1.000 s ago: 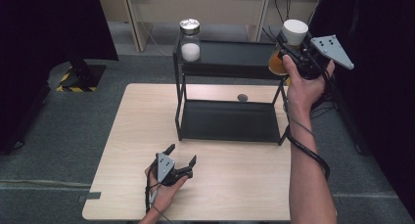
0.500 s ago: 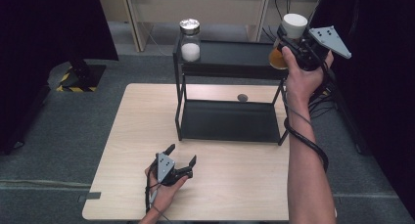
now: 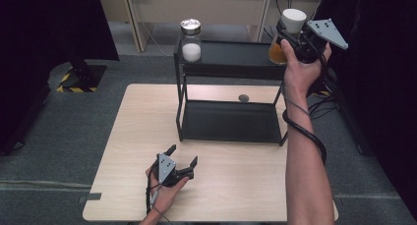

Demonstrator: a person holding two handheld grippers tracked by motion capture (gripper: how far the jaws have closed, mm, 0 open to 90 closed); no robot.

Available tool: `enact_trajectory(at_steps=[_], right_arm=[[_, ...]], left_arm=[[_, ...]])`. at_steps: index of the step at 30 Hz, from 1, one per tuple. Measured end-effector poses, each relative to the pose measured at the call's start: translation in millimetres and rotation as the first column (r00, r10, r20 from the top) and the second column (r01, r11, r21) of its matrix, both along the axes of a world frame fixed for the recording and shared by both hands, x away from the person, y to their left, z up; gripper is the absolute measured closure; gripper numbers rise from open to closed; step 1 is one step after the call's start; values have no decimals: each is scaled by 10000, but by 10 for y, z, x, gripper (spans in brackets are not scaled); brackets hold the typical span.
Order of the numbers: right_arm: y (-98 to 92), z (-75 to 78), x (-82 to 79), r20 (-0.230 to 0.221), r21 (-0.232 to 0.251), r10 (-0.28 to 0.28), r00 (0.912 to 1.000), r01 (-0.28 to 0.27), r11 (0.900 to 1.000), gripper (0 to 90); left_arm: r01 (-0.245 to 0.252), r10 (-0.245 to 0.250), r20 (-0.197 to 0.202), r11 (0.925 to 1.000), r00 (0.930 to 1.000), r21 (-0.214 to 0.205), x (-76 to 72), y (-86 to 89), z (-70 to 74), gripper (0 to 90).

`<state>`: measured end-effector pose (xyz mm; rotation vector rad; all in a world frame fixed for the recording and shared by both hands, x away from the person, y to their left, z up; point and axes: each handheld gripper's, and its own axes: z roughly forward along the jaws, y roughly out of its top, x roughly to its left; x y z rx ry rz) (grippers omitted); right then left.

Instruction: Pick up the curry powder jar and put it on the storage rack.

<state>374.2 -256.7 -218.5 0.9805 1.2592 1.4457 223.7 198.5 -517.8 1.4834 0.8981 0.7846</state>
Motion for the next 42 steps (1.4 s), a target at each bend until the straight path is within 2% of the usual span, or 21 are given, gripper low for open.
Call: enact_trajectory(at_steps=[16,26,29,32,35,42], right_arm=[[33,-62,222,-400,4,-165,9991,165,9999,337],[54,-102,207,-284,-181,-189,9994,184,9997,333],[68,-81,186,-292,-188,-187,9994,182,9997,287],[38,-39,165,-424,-36,133,9990,-135,9999,191],[35,-4,113,-599,85,142,9981,-137,9999,117],[-13,-36,-71,-911,129,405,9950,-394,9991,69]], left_arm=[[42,-42,-33,10000,10000,-21,4,5,3,100],[39,-39,-23,10000,10000,1,2,1,3,100],[39,-39,-31,10000,10000,10,3,0,5,100],[38,-38,-23,10000,10000,2,2,-1,3,100],[40,-41,-28,10000,10000,-7,2,0,3,99],[38,-38,-22,10000,10000,16,1,-3,4,99]])
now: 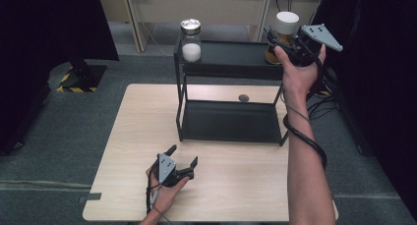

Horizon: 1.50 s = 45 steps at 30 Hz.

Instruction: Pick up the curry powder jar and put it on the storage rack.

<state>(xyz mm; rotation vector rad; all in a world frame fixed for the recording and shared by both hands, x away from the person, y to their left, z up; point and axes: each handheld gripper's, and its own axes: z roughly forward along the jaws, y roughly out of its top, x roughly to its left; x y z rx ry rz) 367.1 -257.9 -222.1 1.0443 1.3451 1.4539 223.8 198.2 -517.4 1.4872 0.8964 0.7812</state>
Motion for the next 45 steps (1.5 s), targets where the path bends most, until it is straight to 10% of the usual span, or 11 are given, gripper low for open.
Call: enact_trajectory(at_steps=[45], right_arm=[[-239,-829,-870,-348,-478,1087,9935,-1103,9927,56]], left_arm=[[-26,26,-7,9999,10000,99,-7,-10,9,100]])
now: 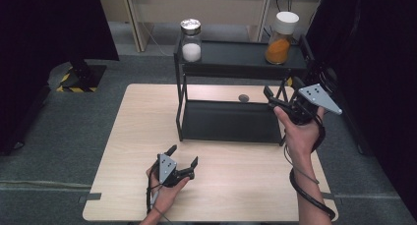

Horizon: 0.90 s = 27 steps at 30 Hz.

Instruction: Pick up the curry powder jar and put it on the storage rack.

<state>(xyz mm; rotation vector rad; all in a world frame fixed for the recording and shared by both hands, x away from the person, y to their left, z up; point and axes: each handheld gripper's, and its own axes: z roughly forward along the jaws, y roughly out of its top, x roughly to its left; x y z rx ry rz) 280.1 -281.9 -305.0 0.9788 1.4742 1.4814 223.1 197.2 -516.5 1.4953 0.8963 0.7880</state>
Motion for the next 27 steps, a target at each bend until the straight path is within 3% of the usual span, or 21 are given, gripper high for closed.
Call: enact_trajectory(at_steps=[27], right_arm=[[-60,-453,-249,-339,-8,217,9992,-217,9998,56]], left_arm=[[-24,24,46,10000,10000,-53,-6,-8,-11,99]])
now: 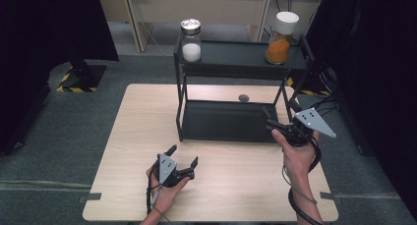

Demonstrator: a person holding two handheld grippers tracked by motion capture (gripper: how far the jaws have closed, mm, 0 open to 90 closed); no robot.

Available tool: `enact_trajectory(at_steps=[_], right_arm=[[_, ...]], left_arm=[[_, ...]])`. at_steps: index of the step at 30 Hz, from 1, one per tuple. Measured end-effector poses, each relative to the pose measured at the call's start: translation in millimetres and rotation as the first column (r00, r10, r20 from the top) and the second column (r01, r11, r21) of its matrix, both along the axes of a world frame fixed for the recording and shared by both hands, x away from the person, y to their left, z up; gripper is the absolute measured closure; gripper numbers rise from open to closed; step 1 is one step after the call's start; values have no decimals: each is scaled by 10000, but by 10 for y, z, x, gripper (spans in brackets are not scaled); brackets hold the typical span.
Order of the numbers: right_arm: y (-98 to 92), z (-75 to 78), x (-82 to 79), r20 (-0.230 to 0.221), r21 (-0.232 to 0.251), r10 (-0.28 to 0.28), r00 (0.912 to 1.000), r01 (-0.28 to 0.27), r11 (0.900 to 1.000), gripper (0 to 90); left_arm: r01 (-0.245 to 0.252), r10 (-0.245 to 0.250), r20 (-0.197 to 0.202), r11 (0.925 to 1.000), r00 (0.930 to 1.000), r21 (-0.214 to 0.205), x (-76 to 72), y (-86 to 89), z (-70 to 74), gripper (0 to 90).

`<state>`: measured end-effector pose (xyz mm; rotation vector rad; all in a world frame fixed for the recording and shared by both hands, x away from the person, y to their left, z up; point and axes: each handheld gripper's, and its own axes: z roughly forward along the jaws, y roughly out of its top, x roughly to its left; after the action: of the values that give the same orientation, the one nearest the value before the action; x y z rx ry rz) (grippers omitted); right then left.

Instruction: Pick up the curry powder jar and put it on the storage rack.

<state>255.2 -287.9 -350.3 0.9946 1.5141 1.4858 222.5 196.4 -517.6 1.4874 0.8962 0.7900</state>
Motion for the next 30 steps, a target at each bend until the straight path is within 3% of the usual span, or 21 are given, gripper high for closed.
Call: enact_trajectory(at_steps=[30], right_arm=[[-54,-446,-216,-450,53,177,9988,-175,9998,56]], left_arm=[[0,0,-1,10000,10000,-8,-6,-11,0,99]])
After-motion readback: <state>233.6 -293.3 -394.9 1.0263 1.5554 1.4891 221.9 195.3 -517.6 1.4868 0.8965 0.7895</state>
